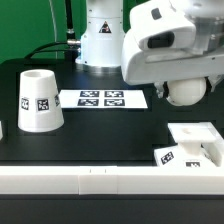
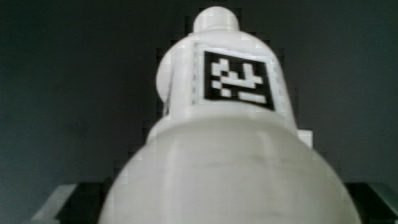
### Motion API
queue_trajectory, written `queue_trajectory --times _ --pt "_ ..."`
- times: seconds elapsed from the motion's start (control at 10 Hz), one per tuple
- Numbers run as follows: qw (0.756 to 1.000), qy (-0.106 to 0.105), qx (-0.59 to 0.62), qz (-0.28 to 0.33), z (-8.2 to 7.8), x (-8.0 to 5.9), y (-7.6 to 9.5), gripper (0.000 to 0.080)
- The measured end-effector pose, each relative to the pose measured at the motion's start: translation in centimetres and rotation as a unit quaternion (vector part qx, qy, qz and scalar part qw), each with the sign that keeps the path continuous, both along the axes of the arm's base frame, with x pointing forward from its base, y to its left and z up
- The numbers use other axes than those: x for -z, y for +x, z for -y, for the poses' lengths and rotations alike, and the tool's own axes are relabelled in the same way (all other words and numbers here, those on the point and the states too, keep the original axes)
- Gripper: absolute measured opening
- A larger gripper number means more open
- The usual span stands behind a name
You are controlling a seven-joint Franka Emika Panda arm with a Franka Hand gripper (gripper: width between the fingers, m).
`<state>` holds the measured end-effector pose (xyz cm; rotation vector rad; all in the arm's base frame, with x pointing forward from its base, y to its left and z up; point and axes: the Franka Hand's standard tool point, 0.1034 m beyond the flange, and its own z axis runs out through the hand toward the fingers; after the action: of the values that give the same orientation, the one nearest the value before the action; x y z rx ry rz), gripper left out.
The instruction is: Assemble lamp
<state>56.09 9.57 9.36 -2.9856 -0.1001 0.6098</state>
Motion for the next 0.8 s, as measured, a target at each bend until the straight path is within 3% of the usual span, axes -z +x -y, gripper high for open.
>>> queue_trajectory --times 0.3,0.5,0.6,0.8 --pt "0.995 0.006 0.003 0.104 0.8 -3.9 2.4 0.0577" --pt "0.988 0.003 0.02 0.156 0.3 -6.2 3.1 0.0577" --pt "0.984 0.003 0.029 0.176 -0.6 -6.6 3.2 0.0577" --pt "0.969 0.006 0.029 0.244 -0.4 -6.2 3.8 0.0577"
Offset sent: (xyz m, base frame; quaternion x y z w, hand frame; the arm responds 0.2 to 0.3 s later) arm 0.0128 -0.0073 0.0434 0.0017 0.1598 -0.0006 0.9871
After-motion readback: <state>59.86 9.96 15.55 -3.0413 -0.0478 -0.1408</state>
